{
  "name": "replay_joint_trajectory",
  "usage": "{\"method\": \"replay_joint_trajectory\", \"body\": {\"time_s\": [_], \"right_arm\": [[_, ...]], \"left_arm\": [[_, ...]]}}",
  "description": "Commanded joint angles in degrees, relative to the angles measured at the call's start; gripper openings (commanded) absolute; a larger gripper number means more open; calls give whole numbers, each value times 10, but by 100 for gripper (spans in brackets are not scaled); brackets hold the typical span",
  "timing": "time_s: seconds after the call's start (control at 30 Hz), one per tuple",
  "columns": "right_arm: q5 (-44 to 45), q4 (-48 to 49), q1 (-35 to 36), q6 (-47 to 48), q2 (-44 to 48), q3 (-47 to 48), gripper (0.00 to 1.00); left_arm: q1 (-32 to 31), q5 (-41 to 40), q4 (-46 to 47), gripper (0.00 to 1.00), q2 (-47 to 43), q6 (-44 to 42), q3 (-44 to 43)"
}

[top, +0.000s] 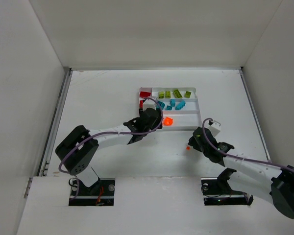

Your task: Sort the legos into containers by color

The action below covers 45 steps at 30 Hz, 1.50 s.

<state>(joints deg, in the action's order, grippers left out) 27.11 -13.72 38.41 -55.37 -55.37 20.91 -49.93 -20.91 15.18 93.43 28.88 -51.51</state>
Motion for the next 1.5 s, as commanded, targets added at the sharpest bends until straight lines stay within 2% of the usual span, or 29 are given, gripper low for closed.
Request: {"method": "replay_joint_trajectory", "body": {"time_s": [0.0, 0.27, 0.4, 0.6, 0.93, 1.07, 1.3, 1.47], "right_arm": [[26, -41, 13, -38, -1, 28, 53], [31, -12, 13, -26, -85, 69, 51], [30, -12, 14, -25, -127, 88, 45], [33, -26, 14, -31, -134, 97, 38], [20, -68, 14, -5, -178, 142, 37], [15, -88, 14, 4, -206, 168, 33], [20, -103, 14, 16, -246, 204, 37], [9, -87, 21, 18, -279, 220, 33]], "left_arm": [[-7, 10, 48, 52, -68, 9, 38], [-15, 20, 115, 52, -116, 13, 108], [-15, 26, 116, 52, -111, 14, 109], [-6, 27, 118, 52, -107, 21, 113], [2, 27, 119, 52, -112, 23, 119], [7, 27, 125, 52, -113, 24, 125], [9, 32, 131, 52, -105, 27, 126], [15, 37, 132, 52, -105, 30, 127]]}}
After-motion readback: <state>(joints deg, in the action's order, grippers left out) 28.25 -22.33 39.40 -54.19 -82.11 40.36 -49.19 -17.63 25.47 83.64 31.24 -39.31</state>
